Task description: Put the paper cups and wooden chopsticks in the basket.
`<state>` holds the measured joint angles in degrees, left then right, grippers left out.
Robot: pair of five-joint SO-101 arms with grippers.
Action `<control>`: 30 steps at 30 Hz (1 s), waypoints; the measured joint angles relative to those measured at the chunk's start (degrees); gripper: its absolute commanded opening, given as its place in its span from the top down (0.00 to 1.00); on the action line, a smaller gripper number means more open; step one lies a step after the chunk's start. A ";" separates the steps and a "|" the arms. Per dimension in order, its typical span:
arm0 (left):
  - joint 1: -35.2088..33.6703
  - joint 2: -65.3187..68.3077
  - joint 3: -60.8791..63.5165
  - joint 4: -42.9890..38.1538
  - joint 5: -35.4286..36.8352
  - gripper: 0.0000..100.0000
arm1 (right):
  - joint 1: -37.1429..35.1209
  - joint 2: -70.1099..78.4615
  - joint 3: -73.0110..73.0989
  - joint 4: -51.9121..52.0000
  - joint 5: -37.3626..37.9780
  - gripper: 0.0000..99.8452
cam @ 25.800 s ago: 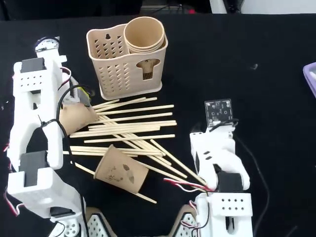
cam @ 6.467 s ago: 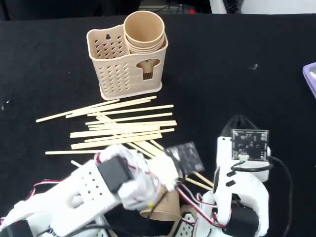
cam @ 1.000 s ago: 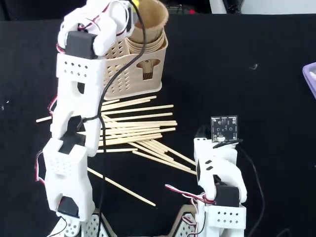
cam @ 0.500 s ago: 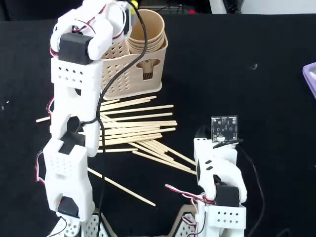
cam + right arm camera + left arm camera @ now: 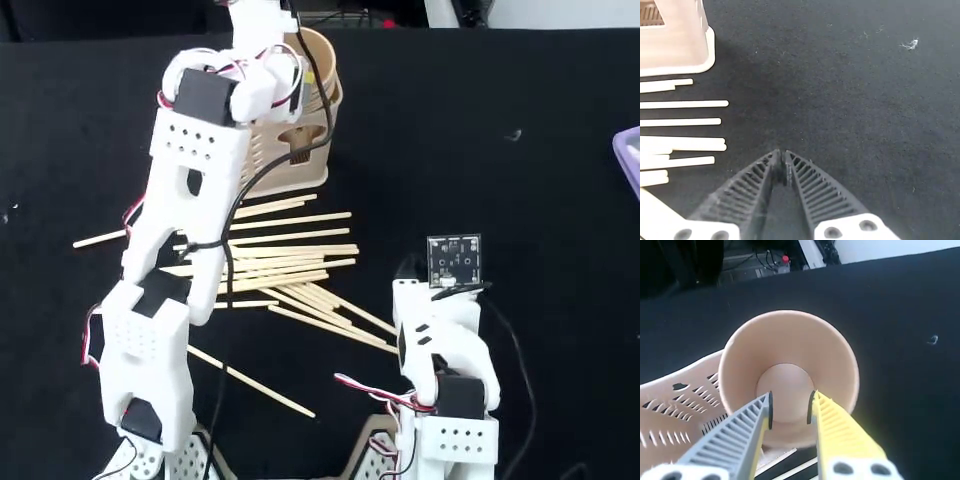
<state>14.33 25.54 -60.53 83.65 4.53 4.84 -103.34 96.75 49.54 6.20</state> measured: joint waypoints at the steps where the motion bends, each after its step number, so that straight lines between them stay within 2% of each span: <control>1: 0.09 0.00 0.35 -0.53 -0.09 0.85 | 0.00 0.00 0.00 0.00 0.00 0.99; 6: 0.09 0.09 -0.70 -2.55 0.00 0.85 | 0.00 0.00 0.00 0.00 0.00 0.99; 16: -0.70 0.18 -19.87 -1.76 -0.09 0.85 | 0.00 0.00 0.00 0.00 0.00 0.99; 21: -7.82 0.18 -25.93 7.56 0.00 0.86 | 0.00 0.00 0.00 0.00 0.00 0.99; 24: -13.01 0.18 -27.69 15.12 0.00 0.96 | 0.00 0.00 0.00 0.00 0.00 0.99; 25: -14.51 0.18 -27.25 15.91 0.09 0.98 | 0.00 0.00 0.00 0.00 0.00 0.99; 26: -16.09 0.18 -26.37 16.44 0.09 0.96 | 0.00 0.00 -0.09 0.00 0.00 0.99; 30: -19.43 0.18 -19.87 17.14 0.09 0.97 | 0.00 0.00 -2.20 0.09 0.00 0.99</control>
<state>-5.10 25.71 -80.40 100.79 4.62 4.84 -103.34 94.55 49.63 6.20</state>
